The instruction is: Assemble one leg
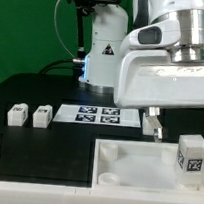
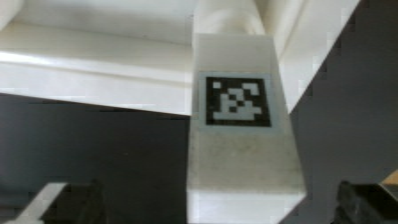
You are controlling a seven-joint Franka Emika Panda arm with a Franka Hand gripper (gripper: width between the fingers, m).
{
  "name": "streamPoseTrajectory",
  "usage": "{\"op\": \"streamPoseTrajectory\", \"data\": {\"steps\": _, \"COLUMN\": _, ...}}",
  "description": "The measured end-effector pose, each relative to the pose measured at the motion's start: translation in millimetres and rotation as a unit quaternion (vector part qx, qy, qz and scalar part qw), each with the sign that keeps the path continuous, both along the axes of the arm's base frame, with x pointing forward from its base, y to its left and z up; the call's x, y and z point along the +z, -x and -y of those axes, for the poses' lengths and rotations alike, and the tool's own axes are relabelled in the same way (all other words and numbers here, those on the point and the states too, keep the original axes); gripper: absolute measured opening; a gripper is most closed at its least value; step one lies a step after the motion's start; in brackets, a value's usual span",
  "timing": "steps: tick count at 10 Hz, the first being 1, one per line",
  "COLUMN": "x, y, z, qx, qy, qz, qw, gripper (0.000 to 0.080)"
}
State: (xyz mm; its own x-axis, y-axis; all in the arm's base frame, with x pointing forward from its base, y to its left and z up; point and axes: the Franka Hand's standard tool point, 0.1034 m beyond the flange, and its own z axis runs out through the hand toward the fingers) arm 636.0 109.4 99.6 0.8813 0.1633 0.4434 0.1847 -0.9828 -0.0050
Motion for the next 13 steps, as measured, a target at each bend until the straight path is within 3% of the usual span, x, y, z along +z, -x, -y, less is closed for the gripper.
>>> {"op": "streamPoseTrajectory", "data": {"steps": 3, "x": -4.8, "y": 4.7, "z": -0.4, "qx": -0.003, "qy": 0.0, "qz": -0.048, "qw": 0.999, "gripper": 0.0649}}
{"op": "streamPoseTrajectory", "data": {"steps": 13, "x": -4.8, "y": 4.7, "z": -0.4, "qx": -0.003, "qy": 0.0, "qz": -0.048, "qw": 0.999, "gripper": 0.0649}}
